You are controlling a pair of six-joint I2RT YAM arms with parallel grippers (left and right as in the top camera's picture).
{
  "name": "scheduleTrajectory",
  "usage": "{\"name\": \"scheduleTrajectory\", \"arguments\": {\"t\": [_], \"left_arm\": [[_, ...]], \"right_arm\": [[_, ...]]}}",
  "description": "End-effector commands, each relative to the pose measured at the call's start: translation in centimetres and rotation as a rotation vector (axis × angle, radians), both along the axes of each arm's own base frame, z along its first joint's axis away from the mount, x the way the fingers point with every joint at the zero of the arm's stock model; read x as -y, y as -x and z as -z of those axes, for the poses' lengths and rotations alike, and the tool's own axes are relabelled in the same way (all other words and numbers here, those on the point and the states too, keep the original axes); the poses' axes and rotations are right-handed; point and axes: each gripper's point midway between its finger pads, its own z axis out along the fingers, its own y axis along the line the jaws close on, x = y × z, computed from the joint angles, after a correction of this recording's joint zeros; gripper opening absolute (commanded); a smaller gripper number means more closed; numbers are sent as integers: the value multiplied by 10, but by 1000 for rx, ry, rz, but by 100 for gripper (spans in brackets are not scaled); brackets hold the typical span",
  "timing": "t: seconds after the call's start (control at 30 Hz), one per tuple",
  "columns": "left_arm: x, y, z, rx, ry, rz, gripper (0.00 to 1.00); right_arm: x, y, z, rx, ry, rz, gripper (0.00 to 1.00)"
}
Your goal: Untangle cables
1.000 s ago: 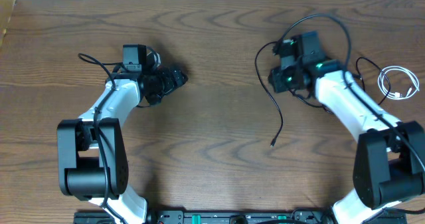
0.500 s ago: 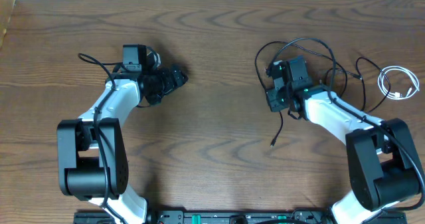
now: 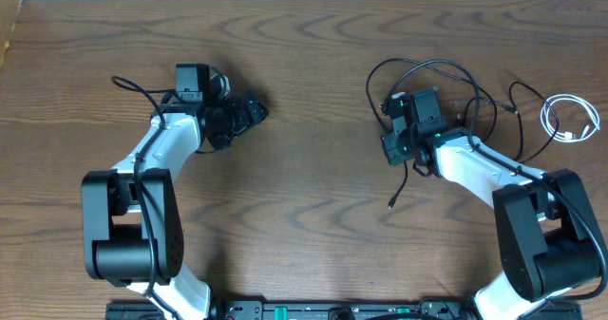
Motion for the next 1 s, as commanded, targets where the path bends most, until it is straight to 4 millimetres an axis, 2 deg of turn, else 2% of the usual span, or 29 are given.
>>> {"name": "scheduleTrajectory", "arguments": {"t": [0.0, 0.1, 0.23, 0.33, 0.4, 0.47, 0.57, 0.77, 0.9, 0.97], "left_arm": [[-3, 1, 6, -7, -15, 7, 94], [-2, 1, 6, -7, -15, 8, 94], [-2, 1, 6, -8, -15, 8, 94], [-2, 1, 6, -8, -15, 8, 94], [-2, 1, 6, -8, -15, 8, 94], [-2, 1, 6, -8, -15, 8, 94], [-2, 1, 6, -8, -15, 8, 94], [-2, 1, 6, -7, -15, 8, 94], [-2, 1, 6, -7, -15, 8, 94], [-2, 1, 6, -7, -15, 8, 94]], "right_arm": [[9, 10, 7, -15, 93, -71, 6], [27, 15, 12, -29, 215, -93, 6], [59, 11, 9, -11, 374, -26, 5], [76, 7, 6, -2, 423, 20, 6], [80, 4, 6, 0, 395, 67, 6], [73, 2, 7, 2, 331, 67, 8], [52, -8, 3, 38, 224, 23, 15], [21, -31, -22, 112, 104, -34, 21], [11, -33, -26, 120, 92, -55, 31], [13, -29, -23, 102, 98, -56, 31]]}}
